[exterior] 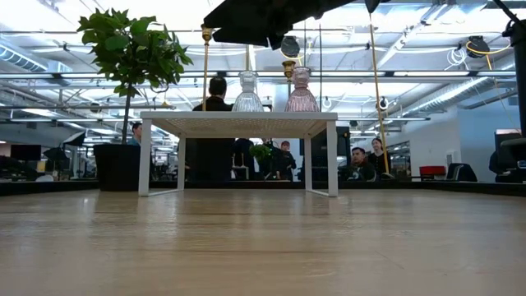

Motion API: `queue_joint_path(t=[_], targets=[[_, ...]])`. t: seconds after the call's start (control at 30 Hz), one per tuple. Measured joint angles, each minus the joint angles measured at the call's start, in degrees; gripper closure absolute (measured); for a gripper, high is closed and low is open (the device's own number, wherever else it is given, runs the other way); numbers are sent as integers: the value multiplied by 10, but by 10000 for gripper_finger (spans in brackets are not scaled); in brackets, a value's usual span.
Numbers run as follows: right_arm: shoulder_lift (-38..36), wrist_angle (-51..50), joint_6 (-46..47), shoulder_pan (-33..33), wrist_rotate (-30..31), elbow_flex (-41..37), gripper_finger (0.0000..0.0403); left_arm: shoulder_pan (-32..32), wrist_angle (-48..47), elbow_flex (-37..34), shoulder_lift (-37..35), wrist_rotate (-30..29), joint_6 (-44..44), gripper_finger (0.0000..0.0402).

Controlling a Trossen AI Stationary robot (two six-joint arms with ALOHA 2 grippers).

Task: Pick & Place candle stick holders
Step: Put the transparent candle holder on the shelf

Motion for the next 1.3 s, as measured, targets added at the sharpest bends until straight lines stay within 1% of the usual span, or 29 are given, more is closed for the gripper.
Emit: queue_joint_path(t=[0.13, 0.23, 0.3, 0.4, 0.47, 0.67, 0.83, 0.93, 1.03, 1.17, 1.3], targets=[[0, 0, -3, 0, 0, 0, 181, -7, -68, 0, 0, 4, -60, 81], [0, 0, -3, 0, 0, 0, 181, -8, -87, 0, 0, 5, -106, 80], [0, 0, -4, 0, 0, 0, 181, -11, -61, -10, 0, 4, -116, 80], [0, -1, -4, 0, 0, 0, 181, -16, 12, -42, 0, 1, -109, 80], [0, -2, -4, 0, 0, 0, 181, -19, 55, -67, 0, -11, -110, 80], [0, -3, -4, 0, 0, 0, 181, -23, 109, -120, 0, -43, -114, 80], [0, -4, -4, -1, 0, 0, 181, -22, 147, -149, 0, -32, -105, 83], [0, -4, -4, -1, 0, 0, 181, -22, 148, -152, 0, -29, -99, 103], [0, -4, -4, -1, 0, 0, 181, -22, 159, -152, 0, -32, -79, 139], [0, -4, -4, -1, 0, 0, 181, -13, 176, -152, 0, -64, -64, 190], [0, -4, -4, -1, 0, 0, 181, 3, 174, -152, 0, -69, -61, 229]])
